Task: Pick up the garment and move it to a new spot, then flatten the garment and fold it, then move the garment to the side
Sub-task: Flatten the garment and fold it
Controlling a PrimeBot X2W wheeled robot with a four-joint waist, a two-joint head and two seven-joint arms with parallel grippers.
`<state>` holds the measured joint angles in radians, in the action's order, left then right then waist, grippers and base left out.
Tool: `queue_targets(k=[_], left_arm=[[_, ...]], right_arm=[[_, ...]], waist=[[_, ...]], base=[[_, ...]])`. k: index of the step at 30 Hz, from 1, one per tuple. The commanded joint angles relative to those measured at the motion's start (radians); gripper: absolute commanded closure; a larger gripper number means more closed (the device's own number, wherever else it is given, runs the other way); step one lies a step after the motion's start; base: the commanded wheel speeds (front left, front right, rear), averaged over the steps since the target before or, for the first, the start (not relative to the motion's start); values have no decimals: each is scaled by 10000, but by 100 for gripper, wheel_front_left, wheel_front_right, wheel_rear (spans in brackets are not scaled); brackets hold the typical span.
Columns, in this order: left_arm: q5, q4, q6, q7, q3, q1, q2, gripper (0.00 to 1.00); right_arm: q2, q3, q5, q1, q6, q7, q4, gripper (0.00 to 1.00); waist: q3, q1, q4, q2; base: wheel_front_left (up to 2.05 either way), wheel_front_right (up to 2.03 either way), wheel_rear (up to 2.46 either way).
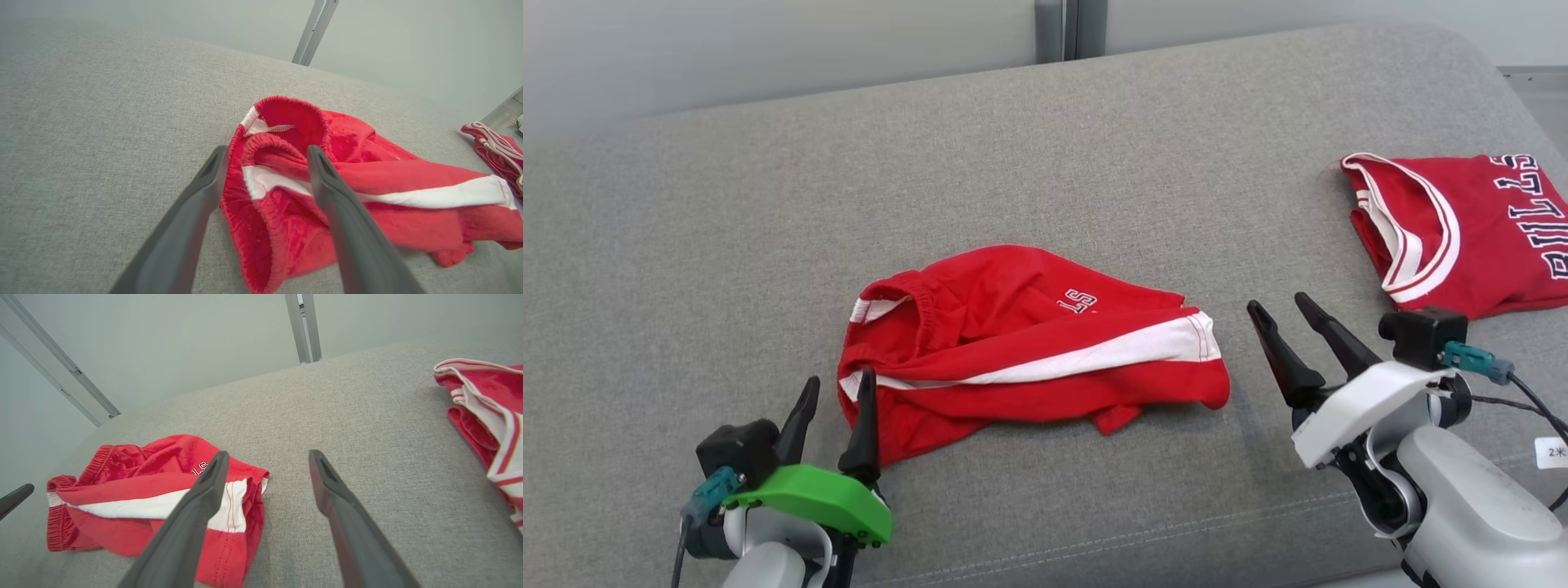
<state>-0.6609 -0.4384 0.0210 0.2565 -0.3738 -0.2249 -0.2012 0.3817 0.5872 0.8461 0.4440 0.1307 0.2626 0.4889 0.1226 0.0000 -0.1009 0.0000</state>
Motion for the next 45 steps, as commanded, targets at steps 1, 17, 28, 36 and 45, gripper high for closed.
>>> queue_targets(k=[1,17,28,36,45], left_arm=[[135,269,114,42,12,306,-98,0],[179,1588,513,-162,-187,1001,-140,0],[223,1885,609,-278,-302,954,-237,0],[246,1970,676,-271,-356,964,-263,0],[188,1862,505,-519,-605,847,-255,0]], right_arm=[[28,-189,-186,-292,-2,29,-127,0],[195,857,521,233,-2,-545,829,0],[138,2190,1444,1104,-2,-877,1645,49],[373,2997,1845,1636,-2,-620,1824,100],[897,3459,2295,1652,-2,-114,1098,100]], waist=[[-127,0,27,0],[13,0,706,0],[203,0,1148,0],[220,0,1238,0],[244,0,1022,0]], base=[[0,0,0],[0,0,0],[0,0,0],[0,0,0],[0,0,0]])
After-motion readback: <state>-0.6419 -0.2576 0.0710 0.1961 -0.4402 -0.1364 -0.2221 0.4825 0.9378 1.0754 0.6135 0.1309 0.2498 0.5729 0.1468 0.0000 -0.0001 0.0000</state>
